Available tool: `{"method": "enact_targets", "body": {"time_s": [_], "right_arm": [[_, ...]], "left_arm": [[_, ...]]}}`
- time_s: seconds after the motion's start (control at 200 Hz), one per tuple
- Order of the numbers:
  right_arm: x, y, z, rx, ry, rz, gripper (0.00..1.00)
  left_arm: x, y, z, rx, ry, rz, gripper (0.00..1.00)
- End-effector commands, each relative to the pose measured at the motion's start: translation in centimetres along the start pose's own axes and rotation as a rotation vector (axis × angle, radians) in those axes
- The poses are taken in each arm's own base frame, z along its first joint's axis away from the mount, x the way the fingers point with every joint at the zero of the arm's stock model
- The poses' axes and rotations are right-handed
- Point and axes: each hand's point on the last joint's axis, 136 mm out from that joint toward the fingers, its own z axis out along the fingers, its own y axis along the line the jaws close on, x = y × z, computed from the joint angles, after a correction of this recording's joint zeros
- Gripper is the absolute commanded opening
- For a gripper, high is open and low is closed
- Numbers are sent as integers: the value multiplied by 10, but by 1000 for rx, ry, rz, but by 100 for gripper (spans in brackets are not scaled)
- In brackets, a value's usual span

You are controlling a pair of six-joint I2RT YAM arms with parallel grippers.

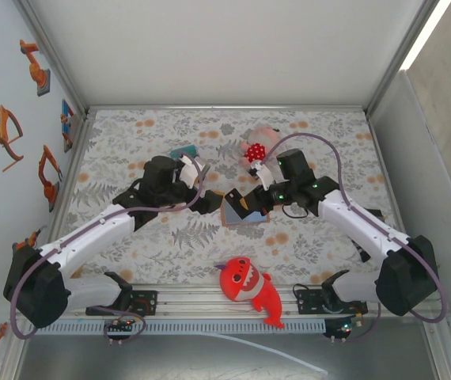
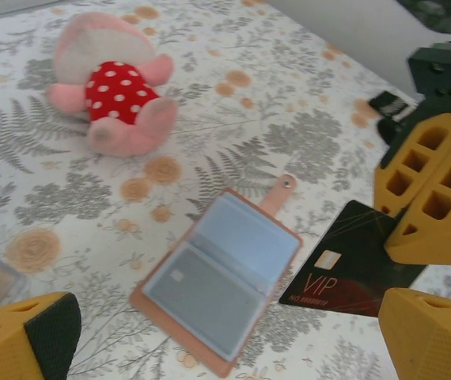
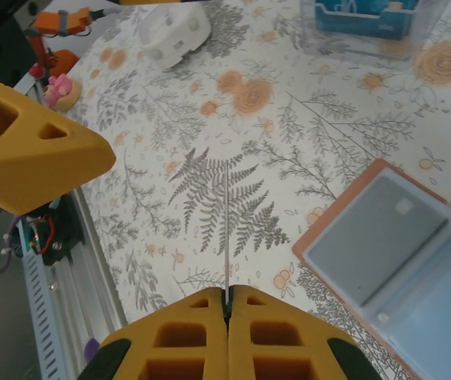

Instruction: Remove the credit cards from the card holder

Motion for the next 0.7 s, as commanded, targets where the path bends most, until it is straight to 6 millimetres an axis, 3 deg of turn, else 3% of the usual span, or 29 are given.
{"method": "enact_targets", "body": {"time_s": [0.0, 0.24, 0.506, 0.636, 0.696], "right_arm": [[-1, 24, -4, -100, 27, -92, 0], [2, 39, -9, -167, 53, -150, 0], [4, 45, -9, -199, 73, -175, 0], [1, 50, -11, -227, 68, -190, 0], [0, 51, -11, -230, 67, -194, 0]], "left_arm": [[-4, -30, -4, 182, -13, 75, 95], [-1, -53, -1, 346, 36, 87, 87], [3, -61, 1, 416, 72, 73, 60], [6, -65, 3, 453, 89, 61, 56], [7, -68, 3, 469, 95, 66, 49]]}}
